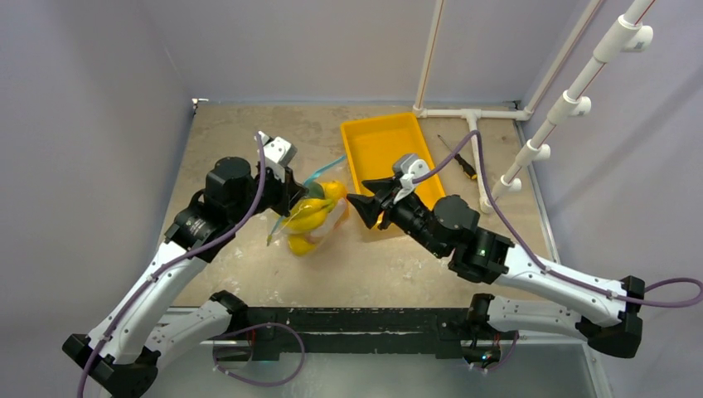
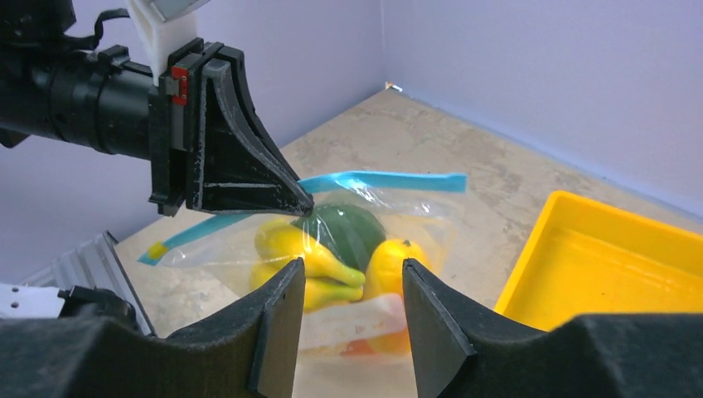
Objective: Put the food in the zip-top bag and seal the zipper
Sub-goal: Place the zipper food storage bag at the center of the board.
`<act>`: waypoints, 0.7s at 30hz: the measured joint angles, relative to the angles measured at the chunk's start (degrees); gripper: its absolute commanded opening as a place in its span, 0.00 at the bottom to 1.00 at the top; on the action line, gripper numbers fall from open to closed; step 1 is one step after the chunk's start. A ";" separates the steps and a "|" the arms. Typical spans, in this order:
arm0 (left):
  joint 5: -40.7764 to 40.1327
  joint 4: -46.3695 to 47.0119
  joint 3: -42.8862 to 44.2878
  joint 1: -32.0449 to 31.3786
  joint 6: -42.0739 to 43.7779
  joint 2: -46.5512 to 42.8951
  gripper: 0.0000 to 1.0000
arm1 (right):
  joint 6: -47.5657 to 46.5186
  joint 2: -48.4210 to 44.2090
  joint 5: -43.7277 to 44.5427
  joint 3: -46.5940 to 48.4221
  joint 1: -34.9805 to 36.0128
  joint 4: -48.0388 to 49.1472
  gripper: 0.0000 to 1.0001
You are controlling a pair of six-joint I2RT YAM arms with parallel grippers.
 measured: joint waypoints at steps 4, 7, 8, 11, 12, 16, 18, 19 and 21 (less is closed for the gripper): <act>-6.54 0.13 1.81 0.00 0.24 1.31 0.00 | 0.02 -2.62 2.91 -0.02 0.00 0.00 0.52; -11.17 0.50 3.13 0.00 1.09 2.45 0.00 | 0.04 -4.50 4.66 -0.17 0.00 0.04 0.53; -12.83 0.59 3.69 0.00 1.55 2.99 0.00 | 0.04 -5.20 5.33 -0.37 0.00 0.02 0.53; -17.73 1.57 5.46 0.00 3.15 5.01 0.00 | 0.04 -6.86 6.01 -0.72 0.00 -0.07 0.54; -19.30 2.08 5.97 0.00 3.87 5.66 0.00 | 0.04 -7.26 6.23 -0.81 0.00 -0.02 0.55; -24.15 4.72 6.67 0.04 6.97 7.85 0.00 | 0.07 -8.52 6.64 -2.01 0.00 0.07 0.57; -25.94 6.19 6.69 0.42 8.81 9.33 0.00 | 0.04 -9.03 6.64 -3.06 0.00 0.31 0.57; -26.51 6.97 6.75 0.72 9.60 10.14 0.00 | 0.02 -9.11 6.64 -3.41 0.00 0.35 0.57; -26.91 8.76 6.86 2.64 11.34 12.48 0.00 | -0.02 -9.09 6.58 -3.85 0.00 0.26 0.58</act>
